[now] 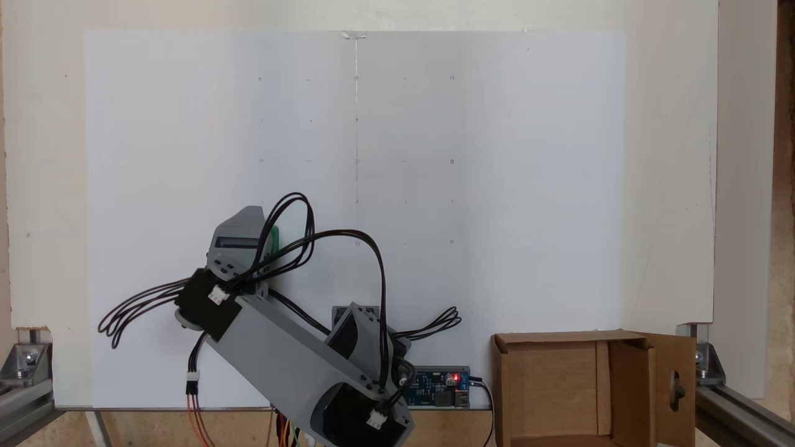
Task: Grasp a green dice and put it in the bin.
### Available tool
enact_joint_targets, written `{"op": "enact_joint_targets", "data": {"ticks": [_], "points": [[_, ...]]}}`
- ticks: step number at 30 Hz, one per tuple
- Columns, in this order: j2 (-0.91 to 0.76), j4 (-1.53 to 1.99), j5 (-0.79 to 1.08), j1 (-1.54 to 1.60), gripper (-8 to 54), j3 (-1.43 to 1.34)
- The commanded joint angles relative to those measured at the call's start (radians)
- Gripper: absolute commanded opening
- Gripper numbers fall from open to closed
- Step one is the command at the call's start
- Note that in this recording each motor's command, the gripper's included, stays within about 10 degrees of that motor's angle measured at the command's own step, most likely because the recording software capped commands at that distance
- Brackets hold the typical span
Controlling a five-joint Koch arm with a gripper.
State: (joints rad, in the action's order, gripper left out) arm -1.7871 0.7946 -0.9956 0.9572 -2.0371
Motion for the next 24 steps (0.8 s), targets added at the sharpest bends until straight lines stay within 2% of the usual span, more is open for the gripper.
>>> {"op": "enact_joint_targets", "data": {"ticks": [1,24], "points": [[0.0,-0.011,-0.074,0.003,43.2,0.014],[0.072,-0.13,-0.084,0.003,43.2,-0.052]]}}
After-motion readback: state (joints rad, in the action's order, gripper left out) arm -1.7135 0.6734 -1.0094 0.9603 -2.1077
